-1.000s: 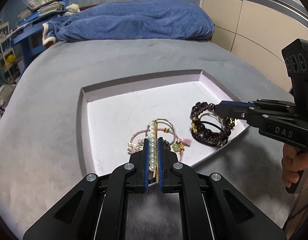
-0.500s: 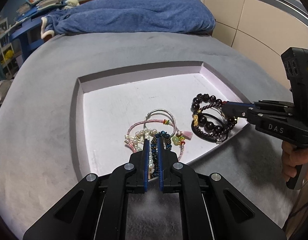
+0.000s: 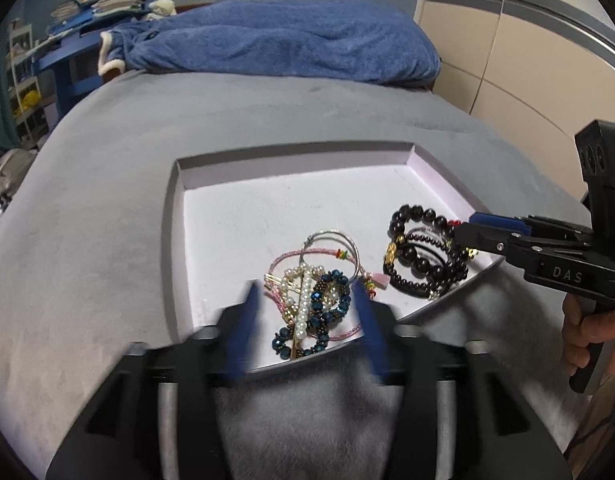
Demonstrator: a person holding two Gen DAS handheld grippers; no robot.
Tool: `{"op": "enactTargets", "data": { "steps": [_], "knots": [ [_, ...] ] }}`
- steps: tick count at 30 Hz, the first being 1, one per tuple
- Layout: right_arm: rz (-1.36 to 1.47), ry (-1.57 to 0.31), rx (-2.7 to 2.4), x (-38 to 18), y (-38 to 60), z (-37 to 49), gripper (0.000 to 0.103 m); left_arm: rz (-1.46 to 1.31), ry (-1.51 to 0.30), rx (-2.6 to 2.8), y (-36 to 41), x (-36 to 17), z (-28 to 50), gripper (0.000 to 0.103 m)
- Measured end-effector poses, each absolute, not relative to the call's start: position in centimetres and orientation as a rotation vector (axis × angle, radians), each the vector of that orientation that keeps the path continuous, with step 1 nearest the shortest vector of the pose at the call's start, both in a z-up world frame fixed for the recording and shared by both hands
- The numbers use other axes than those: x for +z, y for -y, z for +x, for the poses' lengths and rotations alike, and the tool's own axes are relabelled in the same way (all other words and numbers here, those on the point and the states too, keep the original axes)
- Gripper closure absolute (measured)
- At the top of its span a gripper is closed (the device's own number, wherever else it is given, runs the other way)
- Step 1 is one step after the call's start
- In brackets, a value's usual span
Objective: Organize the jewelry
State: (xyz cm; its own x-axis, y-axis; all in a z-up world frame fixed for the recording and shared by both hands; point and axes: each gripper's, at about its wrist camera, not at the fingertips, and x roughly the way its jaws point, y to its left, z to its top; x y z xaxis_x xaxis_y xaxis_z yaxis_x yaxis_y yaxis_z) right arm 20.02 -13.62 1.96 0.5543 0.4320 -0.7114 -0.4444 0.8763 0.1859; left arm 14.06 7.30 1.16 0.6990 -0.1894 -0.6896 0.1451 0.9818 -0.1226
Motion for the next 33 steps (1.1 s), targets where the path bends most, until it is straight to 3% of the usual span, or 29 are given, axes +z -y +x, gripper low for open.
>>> {"op": "enactTargets", "data": {
  "steps": [3, 4, 5, 13, 23, 33],
  "knots": [
    [0.006, -0.806, 0.507, 2.3, 14.3, 19.5, 0.045, -0.059, -0.739, -0.181, -7.3, 1.7, 13.3, 0.032],
    [0.013, -0.797, 0.502, 2.4, 14.6, 19.3, 0.040, -0.061, -0.725, -0.180, -7.3, 1.9, 13.0, 0.020],
    [0.018, -0.786, 0.497, 2.5, 14.7, 19.1, 0.036, -0.061, -0.706, -0.176, -7.3, 2.2, 12.6, 0.017],
    [-0.031, -0.699, 0.477, 2.1, 14.8, 16.5, 0.016, -0.077, -0.627, -0.152, -7.0, 2.8, 10.6, 0.008],
    [-0.041, -0.592, 0.469, 2.0, 15.5, 13.8, 0.006, -0.116, -0.542, -0.071, -7.2, 2.8, 8.5, 0.006],
    [-0.077, -0.525, 0.471, 1.9, 15.1, 11.2, 0.006, -0.066, -0.514, -0.077, -5.9, 2.1, 6.4, 0.005]
  ]
}}
